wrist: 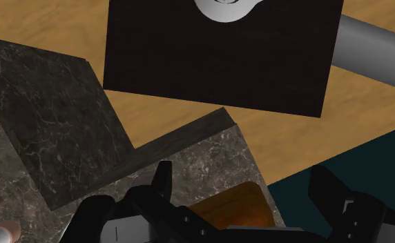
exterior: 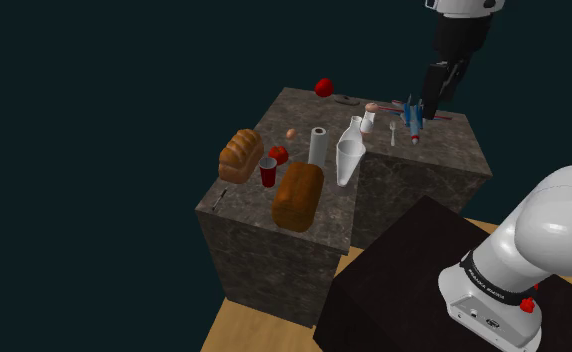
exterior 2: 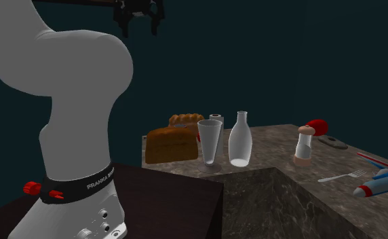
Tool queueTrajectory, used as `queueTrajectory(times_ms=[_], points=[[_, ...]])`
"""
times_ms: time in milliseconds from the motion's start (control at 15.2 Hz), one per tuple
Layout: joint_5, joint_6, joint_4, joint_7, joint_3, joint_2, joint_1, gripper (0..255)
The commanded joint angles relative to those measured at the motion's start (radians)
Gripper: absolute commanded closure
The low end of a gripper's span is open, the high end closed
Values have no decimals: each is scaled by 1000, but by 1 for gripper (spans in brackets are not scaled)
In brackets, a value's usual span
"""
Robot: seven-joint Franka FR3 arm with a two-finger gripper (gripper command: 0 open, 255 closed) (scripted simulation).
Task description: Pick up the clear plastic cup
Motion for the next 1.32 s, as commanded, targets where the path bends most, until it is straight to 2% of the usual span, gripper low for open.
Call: queueTrajectory(times_ms=[0,660,1254], points=[[0,0,0,0,0,0,0,0],[-77,386,-151,-42,-22,192,-29,0],[-163,724,-155,-46,-39,484,-71,0]])
